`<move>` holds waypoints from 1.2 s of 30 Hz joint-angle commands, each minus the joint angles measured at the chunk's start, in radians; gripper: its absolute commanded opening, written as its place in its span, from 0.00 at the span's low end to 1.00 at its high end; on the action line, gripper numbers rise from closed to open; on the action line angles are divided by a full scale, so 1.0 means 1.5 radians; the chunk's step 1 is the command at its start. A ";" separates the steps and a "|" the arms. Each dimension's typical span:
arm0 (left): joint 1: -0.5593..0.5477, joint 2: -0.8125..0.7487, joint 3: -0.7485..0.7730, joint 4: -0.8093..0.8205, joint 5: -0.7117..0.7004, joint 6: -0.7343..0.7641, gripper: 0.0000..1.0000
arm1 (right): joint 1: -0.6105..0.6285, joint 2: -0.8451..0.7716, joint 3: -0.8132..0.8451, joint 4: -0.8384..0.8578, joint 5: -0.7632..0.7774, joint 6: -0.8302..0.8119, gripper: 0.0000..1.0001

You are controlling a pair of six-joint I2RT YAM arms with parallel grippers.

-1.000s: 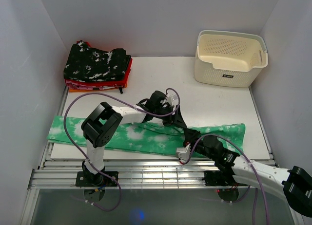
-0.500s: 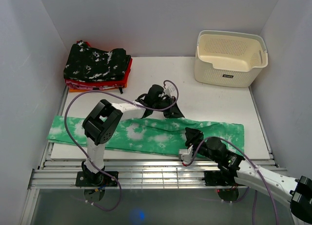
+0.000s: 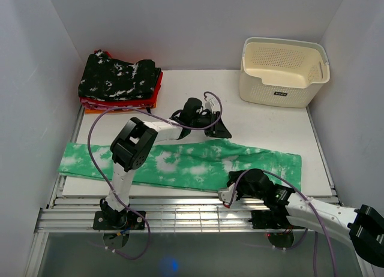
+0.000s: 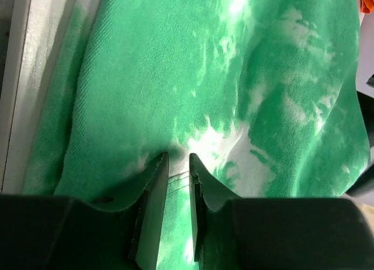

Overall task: Fold and stack the trousers
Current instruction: Fold the trousers

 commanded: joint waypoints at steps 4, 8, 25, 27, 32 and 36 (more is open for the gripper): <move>0.006 -0.030 -0.018 0.038 0.115 -0.061 0.61 | 0.004 -0.001 -0.059 -0.044 -0.031 0.034 0.27; 0.006 -0.066 -0.056 0.037 0.125 -0.068 0.66 | 0.004 -0.007 -0.060 -0.059 -0.032 0.032 0.28; -0.007 0.006 0.072 0.093 0.146 -0.133 0.67 | 0.004 0.020 -0.047 -0.074 -0.066 0.034 0.28; -0.006 0.023 0.088 0.097 0.134 -0.132 0.67 | 0.004 0.018 -0.045 -0.078 -0.068 0.034 0.28; 0.000 0.038 0.098 0.106 0.085 -0.102 0.63 | 0.004 0.006 -0.037 -0.120 -0.077 0.039 0.27; 0.015 0.046 0.095 0.108 0.037 -0.047 0.59 | 0.004 -0.008 -0.037 -0.142 -0.082 0.038 0.26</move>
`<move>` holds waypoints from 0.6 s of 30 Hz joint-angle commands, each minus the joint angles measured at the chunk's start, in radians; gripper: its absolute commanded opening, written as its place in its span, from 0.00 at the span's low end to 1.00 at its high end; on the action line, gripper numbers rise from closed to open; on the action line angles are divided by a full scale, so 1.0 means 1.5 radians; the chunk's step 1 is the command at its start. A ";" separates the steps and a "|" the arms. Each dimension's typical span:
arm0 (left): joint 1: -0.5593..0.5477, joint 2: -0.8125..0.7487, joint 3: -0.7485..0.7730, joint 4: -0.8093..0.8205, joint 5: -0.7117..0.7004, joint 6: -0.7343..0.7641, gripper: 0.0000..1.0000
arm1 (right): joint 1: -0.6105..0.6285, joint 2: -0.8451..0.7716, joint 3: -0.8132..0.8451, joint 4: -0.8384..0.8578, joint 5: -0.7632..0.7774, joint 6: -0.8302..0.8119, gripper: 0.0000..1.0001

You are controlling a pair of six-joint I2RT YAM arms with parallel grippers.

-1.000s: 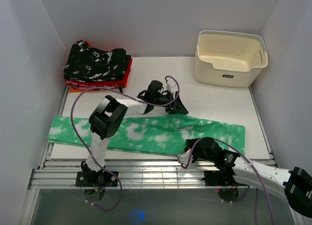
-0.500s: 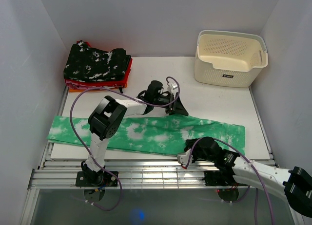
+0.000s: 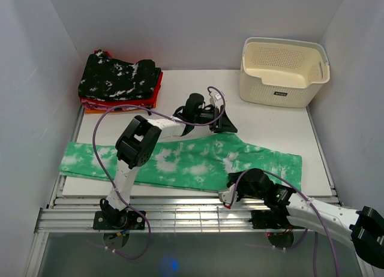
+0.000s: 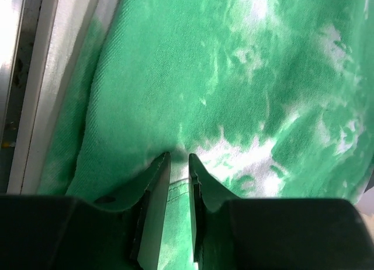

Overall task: Fold and stack the trousers
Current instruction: Fold the trousers

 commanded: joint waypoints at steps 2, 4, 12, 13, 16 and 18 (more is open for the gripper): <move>0.020 0.000 0.022 0.035 -0.070 0.081 0.58 | 0.005 -0.004 -0.045 -0.126 -0.057 0.026 0.26; 0.035 0.006 0.030 0.033 -0.083 0.157 0.56 | 0.005 -0.006 -0.032 -0.141 -0.059 0.030 0.25; 0.156 -0.003 0.186 -0.192 -0.238 0.448 0.98 | 0.003 0.014 0.121 -0.243 -0.021 0.145 0.27; 0.167 -0.017 0.214 -0.227 -0.244 0.467 0.98 | 0.002 0.018 0.143 -0.254 -0.013 0.180 0.32; 0.206 -0.107 0.197 -0.364 -0.223 0.568 0.98 | -0.002 0.053 0.238 -0.296 -0.016 0.267 0.41; 0.228 -0.173 0.148 -0.441 -0.214 0.655 0.98 | -0.025 0.084 0.310 -0.313 -0.038 0.305 0.48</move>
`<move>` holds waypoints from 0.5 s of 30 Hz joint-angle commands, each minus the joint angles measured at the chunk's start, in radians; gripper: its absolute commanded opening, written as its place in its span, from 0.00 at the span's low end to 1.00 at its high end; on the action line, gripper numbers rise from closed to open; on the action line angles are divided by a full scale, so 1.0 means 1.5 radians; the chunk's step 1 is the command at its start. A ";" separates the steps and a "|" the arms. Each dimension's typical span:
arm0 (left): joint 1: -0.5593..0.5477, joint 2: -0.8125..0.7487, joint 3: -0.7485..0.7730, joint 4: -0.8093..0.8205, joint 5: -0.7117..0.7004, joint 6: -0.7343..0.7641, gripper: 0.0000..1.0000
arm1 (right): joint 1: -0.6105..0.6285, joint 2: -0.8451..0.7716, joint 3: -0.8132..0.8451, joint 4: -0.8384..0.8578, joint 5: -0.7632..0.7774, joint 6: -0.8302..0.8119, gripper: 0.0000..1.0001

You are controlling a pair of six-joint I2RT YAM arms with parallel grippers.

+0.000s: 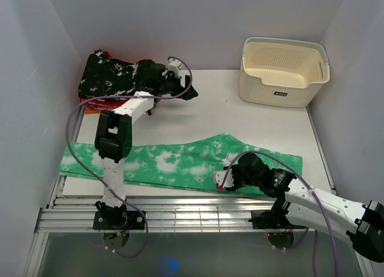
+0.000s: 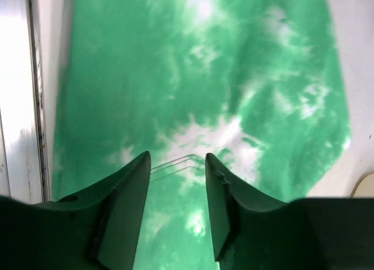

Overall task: Fold and stack the trousers
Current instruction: Fold the trousers

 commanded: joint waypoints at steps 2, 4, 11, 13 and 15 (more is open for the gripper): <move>0.032 -0.259 -0.109 -0.234 0.010 0.218 0.98 | -0.065 0.048 0.145 -0.068 -0.059 0.158 0.52; 0.048 -0.355 -0.162 -0.293 0.019 0.273 0.98 | -0.107 0.110 0.213 -0.083 -0.101 0.174 0.52; 0.116 -0.533 -0.389 -0.563 0.063 0.331 0.93 | -0.317 0.500 0.516 -0.246 -0.308 0.260 0.51; 0.131 -0.528 -0.422 -0.606 0.041 0.351 0.90 | -0.328 0.542 0.532 -0.251 -0.344 0.279 0.51; 0.150 -0.510 -0.467 -0.624 0.001 0.368 0.86 | -0.328 0.593 0.527 -0.251 -0.352 0.299 0.51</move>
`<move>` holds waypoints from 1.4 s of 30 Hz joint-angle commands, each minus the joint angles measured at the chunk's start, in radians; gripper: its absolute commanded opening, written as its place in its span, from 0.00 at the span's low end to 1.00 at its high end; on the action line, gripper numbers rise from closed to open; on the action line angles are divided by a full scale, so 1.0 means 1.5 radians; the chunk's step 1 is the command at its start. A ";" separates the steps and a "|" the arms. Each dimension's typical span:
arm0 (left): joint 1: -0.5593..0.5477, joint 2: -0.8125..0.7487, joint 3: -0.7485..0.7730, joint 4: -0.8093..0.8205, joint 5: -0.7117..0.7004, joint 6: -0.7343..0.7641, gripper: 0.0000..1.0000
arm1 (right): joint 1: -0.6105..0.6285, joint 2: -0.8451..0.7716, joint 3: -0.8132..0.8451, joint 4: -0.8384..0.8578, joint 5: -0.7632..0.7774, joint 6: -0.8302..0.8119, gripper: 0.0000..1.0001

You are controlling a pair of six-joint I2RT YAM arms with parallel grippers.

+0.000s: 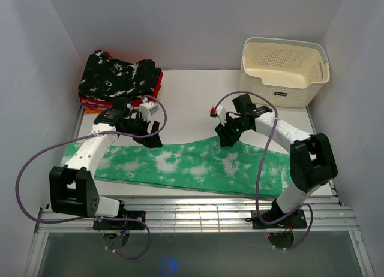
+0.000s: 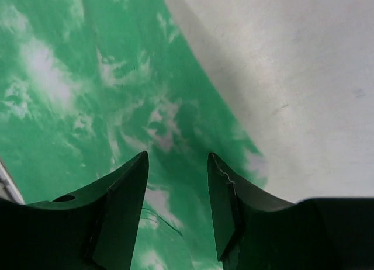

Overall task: Fold and stack the trousers
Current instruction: Fold the trousers

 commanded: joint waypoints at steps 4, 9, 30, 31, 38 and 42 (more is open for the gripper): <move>0.056 0.094 -0.057 -0.147 -0.071 0.063 0.83 | -0.013 0.115 -0.050 -0.059 -0.065 0.082 0.51; 0.056 0.177 -0.085 -0.129 -0.114 0.087 0.78 | -0.074 0.191 -0.065 -0.022 0.011 0.085 0.50; 0.124 0.166 0.103 -0.056 0.133 -0.103 0.94 | -0.137 0.094 0.091 -0.146 0.026 -0.093 0.51; 0.167 0.150 0.103 -0.075 0.144 -0.097 0.98 | -0.118 0.076 0.080 -0.145 0.019 -0.087 0.52; 0.517 0.145 0.106 -0.241 0.204 0.027 0.98 | 0.097 0.009 0.024 -0.067 0.047 0.027 0.62; 0.672 0.227 0.117 -0.299 0.242 0.065 0.98 | 0.194 0.050 0.057 -0.017 0.059 0.066 0.55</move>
